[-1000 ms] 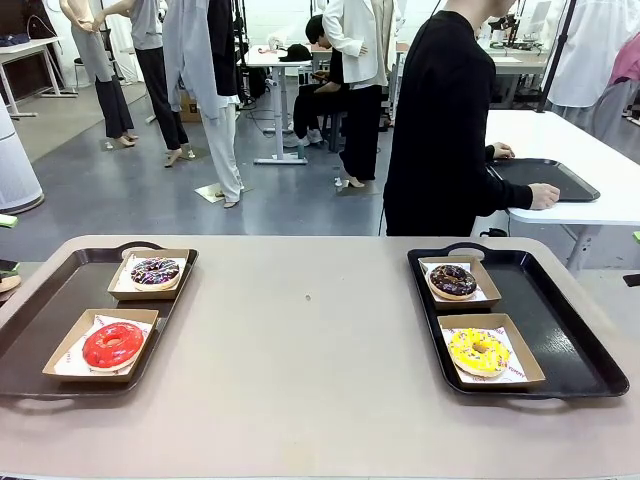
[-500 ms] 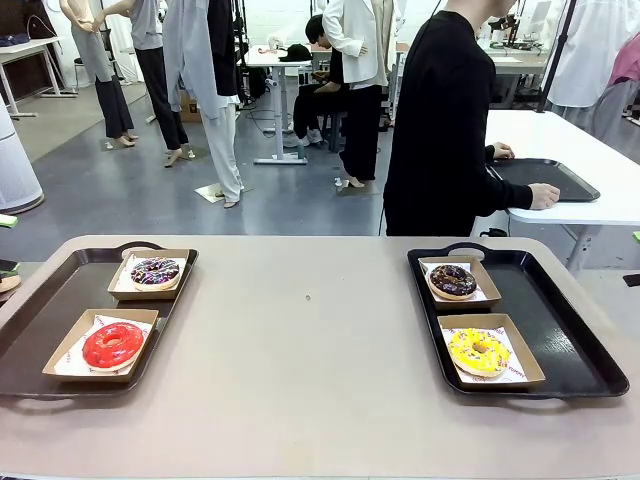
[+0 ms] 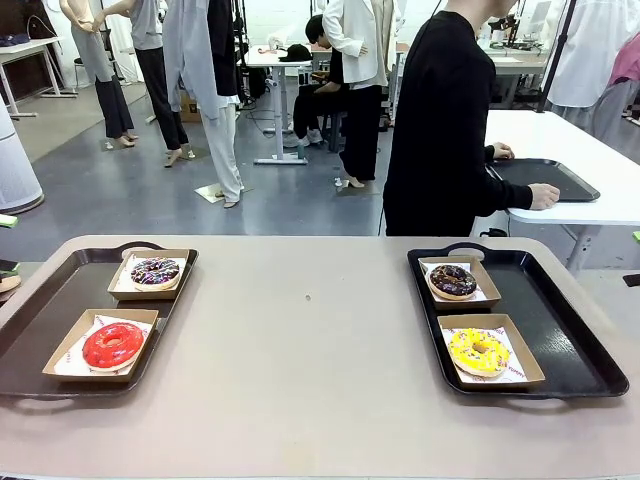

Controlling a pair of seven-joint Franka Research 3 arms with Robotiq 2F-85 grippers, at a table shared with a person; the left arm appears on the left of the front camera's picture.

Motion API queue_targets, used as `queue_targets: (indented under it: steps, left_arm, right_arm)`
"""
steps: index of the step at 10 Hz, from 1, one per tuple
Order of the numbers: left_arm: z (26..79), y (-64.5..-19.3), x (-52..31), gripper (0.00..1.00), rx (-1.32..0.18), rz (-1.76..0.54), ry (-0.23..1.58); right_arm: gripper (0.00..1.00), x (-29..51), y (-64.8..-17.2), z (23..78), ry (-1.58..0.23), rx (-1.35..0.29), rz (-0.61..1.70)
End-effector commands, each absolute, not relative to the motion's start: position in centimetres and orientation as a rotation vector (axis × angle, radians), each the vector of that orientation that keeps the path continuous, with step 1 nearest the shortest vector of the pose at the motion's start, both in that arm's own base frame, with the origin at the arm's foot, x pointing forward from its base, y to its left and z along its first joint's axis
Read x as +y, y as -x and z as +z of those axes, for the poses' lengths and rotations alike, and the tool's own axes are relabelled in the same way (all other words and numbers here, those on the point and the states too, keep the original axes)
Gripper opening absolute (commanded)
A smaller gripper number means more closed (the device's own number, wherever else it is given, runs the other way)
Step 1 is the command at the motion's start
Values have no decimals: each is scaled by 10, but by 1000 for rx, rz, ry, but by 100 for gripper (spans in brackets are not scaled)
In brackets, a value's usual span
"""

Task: Individually package the donuts and arrange them on the tray.
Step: Place the picked Paper togo box on the Handle tray.

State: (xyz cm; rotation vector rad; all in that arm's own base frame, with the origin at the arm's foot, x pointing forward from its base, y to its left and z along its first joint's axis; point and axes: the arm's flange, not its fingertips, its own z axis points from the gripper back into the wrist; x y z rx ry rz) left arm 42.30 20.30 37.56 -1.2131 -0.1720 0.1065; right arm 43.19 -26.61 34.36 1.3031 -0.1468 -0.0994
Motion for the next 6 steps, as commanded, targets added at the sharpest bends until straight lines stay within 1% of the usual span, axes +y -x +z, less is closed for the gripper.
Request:
queue_targets:
  steps: [1,6]
  left_arm:
    - [379,-422,203,100,-166,116,1218]
    - [379,-422,203,100,-166,116,1218]
  right_arm:
    - [100,-265,-432,345,-1298,-130,-107]
    - [100,-265,-432,345,-1298,-130,-107]
